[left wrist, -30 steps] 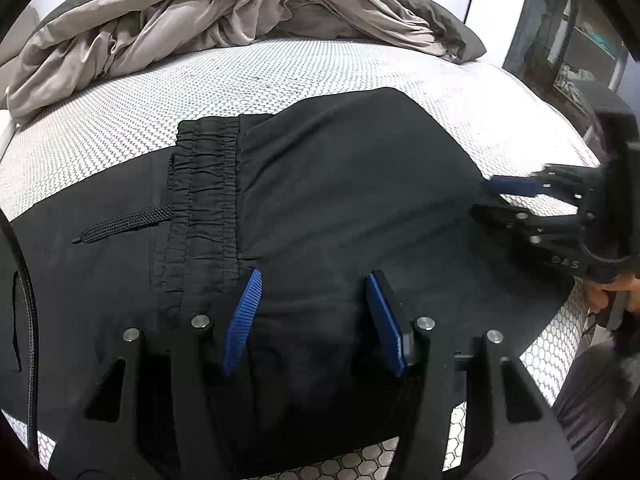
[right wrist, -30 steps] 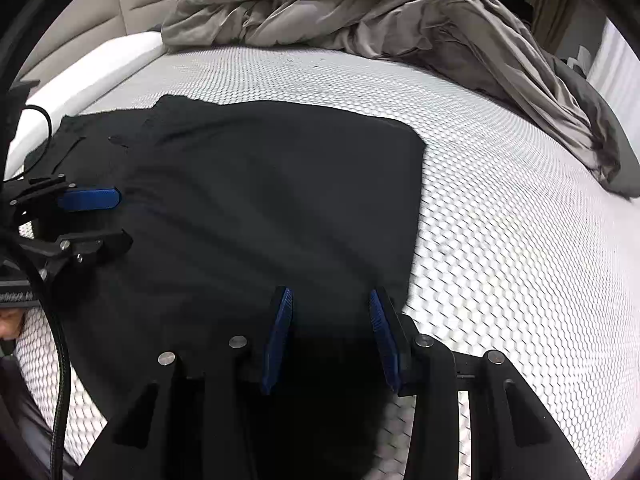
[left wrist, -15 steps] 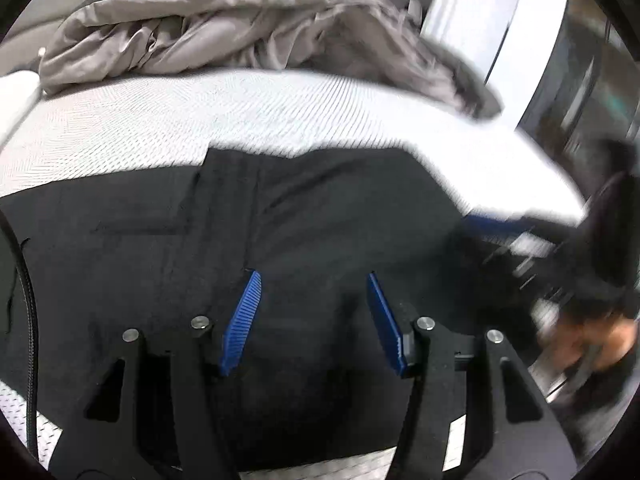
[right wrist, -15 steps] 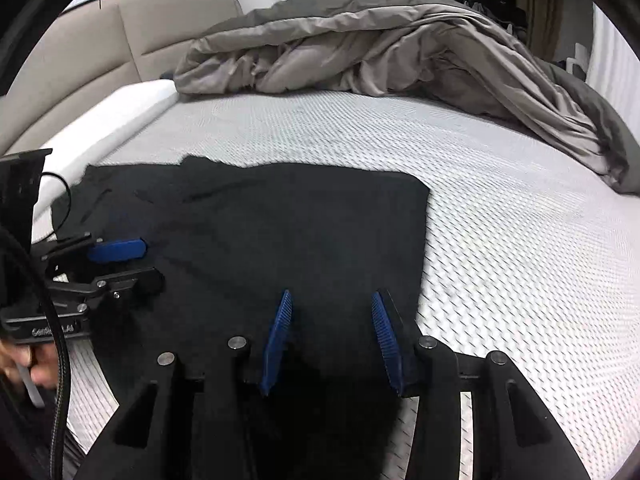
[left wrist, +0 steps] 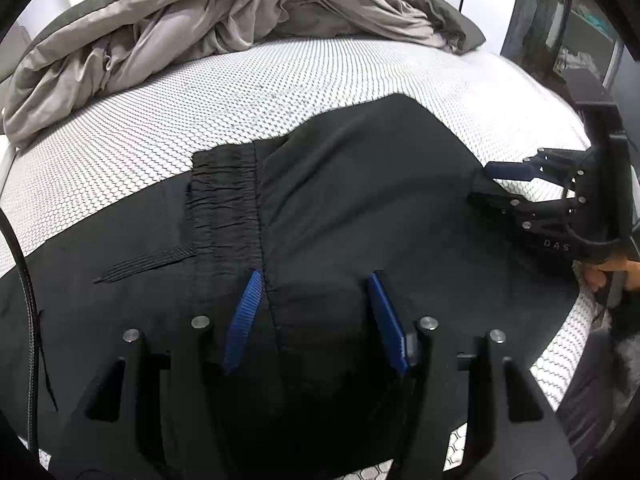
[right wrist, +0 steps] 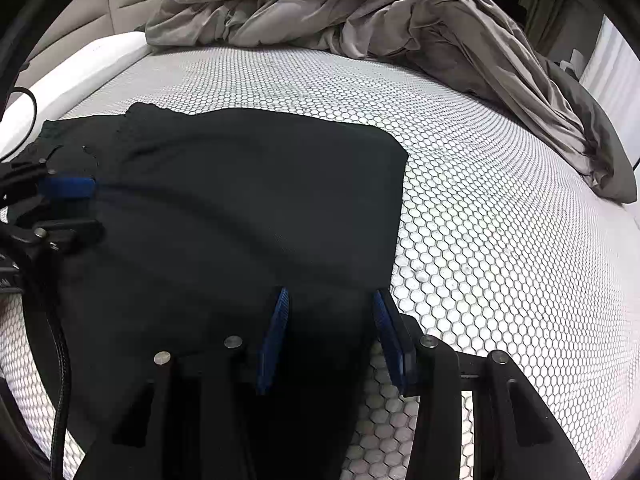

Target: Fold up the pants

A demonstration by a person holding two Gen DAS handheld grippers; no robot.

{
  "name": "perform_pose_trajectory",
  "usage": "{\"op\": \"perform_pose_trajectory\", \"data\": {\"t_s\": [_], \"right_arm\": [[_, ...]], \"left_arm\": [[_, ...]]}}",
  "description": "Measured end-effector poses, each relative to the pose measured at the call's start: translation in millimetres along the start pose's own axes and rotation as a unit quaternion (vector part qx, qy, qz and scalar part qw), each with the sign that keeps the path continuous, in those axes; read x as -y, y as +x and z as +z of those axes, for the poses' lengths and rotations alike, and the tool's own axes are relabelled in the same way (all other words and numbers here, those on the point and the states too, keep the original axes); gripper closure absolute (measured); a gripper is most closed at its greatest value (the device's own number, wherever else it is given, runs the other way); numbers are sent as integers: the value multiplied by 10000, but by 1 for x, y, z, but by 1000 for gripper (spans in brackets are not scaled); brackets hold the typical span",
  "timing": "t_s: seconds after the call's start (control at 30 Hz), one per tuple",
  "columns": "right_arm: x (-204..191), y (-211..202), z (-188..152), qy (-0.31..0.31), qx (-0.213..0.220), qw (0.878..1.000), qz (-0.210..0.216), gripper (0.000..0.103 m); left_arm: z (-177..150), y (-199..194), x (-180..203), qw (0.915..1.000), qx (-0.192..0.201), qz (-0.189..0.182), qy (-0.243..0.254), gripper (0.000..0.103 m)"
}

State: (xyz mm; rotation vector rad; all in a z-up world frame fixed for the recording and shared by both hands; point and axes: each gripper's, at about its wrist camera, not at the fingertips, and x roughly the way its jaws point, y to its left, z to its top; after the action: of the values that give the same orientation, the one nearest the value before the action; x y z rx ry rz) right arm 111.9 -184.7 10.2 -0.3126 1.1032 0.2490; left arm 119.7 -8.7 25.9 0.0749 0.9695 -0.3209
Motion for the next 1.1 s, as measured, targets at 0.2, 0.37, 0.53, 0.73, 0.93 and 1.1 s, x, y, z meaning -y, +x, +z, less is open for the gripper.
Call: {"op": "perform_pose_trajectory", "data": {"t_s": [0.2, 0.37, 0.53, 0.73, 0.93, 1.1], "right_arm": [[-10, -24, 31, 376, 550, 9952, 718, 59], [-25, 28, 57, 442, 54, 9929, 1101, 60], [1, 32, 47, 125, -77, 9998, 109, 60], [23, 1, 51, 711, 611, 9945, 464, 60], [-11, 23, 78, 791, 430, 9903, 1056, 60], [-21, 51, 80, 77, 2, 9987, 512, 60]], "left_arm": [[26, 5, 4, 9995, 307, 28, -47, 49], [24, 38, -12, 9999, -39, 0, -156, 50], [15, 24, -36, 9982, -123, 280, -514, 51], [36, -4, -36, 9962, 437, 150, -740, 52], [48, 49, -27, 9979, 4, 241, -607, 54], [43, 52, -35, 9987, 53, 70, -503, 61]]}}
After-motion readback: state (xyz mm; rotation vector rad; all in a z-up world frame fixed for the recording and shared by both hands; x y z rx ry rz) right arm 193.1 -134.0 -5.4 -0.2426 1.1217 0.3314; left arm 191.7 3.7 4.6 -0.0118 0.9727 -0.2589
